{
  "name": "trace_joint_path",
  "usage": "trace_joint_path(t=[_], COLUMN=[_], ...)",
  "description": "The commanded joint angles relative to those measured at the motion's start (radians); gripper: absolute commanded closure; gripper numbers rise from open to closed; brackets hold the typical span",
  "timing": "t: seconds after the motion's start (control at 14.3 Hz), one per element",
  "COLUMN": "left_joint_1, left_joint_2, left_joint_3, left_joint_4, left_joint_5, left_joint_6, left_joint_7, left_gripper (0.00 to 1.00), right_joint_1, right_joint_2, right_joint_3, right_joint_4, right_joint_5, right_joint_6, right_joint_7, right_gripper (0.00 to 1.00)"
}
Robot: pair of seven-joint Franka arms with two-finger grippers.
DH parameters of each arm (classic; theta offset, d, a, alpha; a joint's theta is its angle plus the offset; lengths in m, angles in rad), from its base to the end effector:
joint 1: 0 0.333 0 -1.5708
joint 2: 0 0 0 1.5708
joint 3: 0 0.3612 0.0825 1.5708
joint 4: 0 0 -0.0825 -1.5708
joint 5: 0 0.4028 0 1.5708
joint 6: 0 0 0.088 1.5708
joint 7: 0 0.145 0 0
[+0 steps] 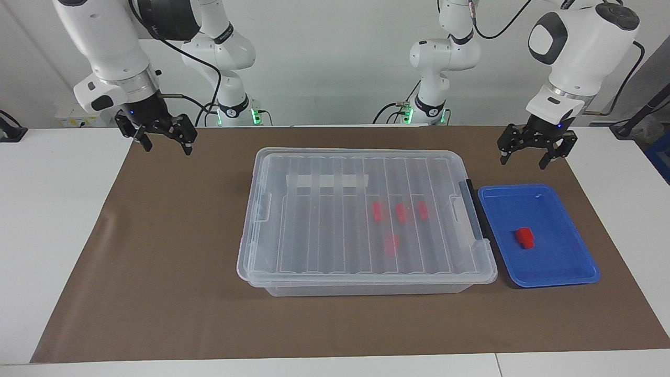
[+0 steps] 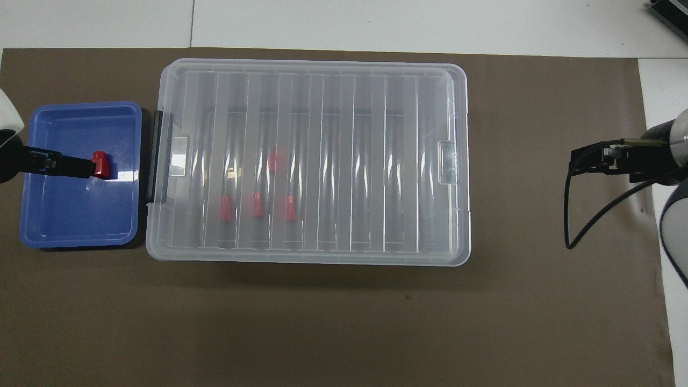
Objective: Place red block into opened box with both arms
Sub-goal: 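Reach the right gripper toward the edge of the clear lid, then grasp the clear lid edge with the right gripper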
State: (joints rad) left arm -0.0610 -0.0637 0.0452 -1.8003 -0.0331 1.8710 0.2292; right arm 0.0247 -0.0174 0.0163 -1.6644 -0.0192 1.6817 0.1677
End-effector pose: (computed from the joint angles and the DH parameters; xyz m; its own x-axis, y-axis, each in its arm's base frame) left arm 0.5768 -0.0122 0.5817 0.9627 -0.2325 0.1383 -0.2353 -0.9719 0.0042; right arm 0.5767 0.0212 0.6053 0.9915 -0.1242 0.0374 -0.1248 -0.9921 0.0134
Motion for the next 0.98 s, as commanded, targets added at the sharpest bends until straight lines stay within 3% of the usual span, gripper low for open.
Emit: trace_joint_path(t=[0.0,0.14,0.91], left_joint_1=[-0.006,-0.006,-0.005], left_joint_2=[-0.018,-0.018,-0.016], left_joint_3=[0.008,0.008,0.008], left_joint_4=[-0.01,-0.01,-0.01], left_joint_5=[-0.007,-0.007,-0.007], left_joint_6=[-0.006,-0.006,-0.006], left_joint_7=[0.001,0.001,0.001], left_gripper=[0.0,0.0,0.0], right_joint_1=[-0.009,-0.009,-0.006], right_joint_2=[-0.015,-0.003,0.177], right_joint_3=[0.036,0.06,0.243], right_joint_4=[-0.069,-0.116,-0.104], right_joint_5=[-0.002,-0.004,-0.074], right_joint_6=[0.077,0.157,0.326], right_joint_7=[-0.001,0.001,0.189], right_gripper=[0.01,0.01,0.02])
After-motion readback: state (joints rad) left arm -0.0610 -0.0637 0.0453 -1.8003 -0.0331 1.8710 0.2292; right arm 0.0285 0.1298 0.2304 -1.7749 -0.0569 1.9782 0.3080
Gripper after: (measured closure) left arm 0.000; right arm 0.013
